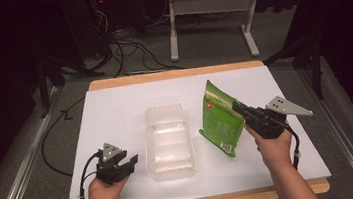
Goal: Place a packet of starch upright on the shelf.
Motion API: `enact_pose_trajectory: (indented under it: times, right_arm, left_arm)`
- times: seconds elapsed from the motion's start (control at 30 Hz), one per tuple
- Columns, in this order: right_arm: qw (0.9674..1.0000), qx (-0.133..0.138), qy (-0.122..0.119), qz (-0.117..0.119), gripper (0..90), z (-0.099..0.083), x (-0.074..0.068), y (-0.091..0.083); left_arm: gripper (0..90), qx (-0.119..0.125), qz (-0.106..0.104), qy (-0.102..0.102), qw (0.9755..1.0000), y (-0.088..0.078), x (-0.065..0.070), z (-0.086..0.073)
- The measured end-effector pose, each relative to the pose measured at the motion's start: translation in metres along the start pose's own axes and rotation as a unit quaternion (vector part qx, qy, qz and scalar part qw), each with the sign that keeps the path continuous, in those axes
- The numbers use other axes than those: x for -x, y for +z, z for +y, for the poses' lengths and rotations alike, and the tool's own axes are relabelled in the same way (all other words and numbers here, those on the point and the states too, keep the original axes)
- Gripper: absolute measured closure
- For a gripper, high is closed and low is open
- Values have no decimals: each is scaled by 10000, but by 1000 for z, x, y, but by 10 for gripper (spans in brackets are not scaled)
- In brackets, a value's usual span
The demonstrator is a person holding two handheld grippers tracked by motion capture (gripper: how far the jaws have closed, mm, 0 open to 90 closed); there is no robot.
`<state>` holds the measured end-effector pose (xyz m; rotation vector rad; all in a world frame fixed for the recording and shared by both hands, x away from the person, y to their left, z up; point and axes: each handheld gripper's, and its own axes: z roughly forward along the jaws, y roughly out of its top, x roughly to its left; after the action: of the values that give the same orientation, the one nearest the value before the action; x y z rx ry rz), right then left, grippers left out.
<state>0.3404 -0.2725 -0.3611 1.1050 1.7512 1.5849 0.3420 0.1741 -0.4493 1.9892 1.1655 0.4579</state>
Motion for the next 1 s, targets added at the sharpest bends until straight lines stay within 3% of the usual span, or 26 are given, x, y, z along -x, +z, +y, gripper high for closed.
enact_pose_trajectory:
  times: [0.2, 0.4, 0.6, 0.93, 1.0]
  right_arm:
    - [9997, 205, -105, -33, 899, 6, -7, 1]
    - [9998, 134, -170, 9, 896, 2, -13, 3]
    - [9992, 8, -393, 96, 876, -6, -21, -3]
    - [9992, -51, -384, 35, 832, -15, -21, -12]
    - [9995, -71, -299, 56, 768, -17, -17, -12]
  left_arm:
    - [529, -10, 13, 15, 10000, -1, 0, 0]
    - [529, 1, -3, 12, 10000, -1, 0, 0]
    - [528, 5, -24, 6, 10000, -2, 0, 0]
    - [528, -4, -68, 6, 10000, -2, -1, 0]
    - [527, -9, -64, 17, 10000, -2, 0, 0]
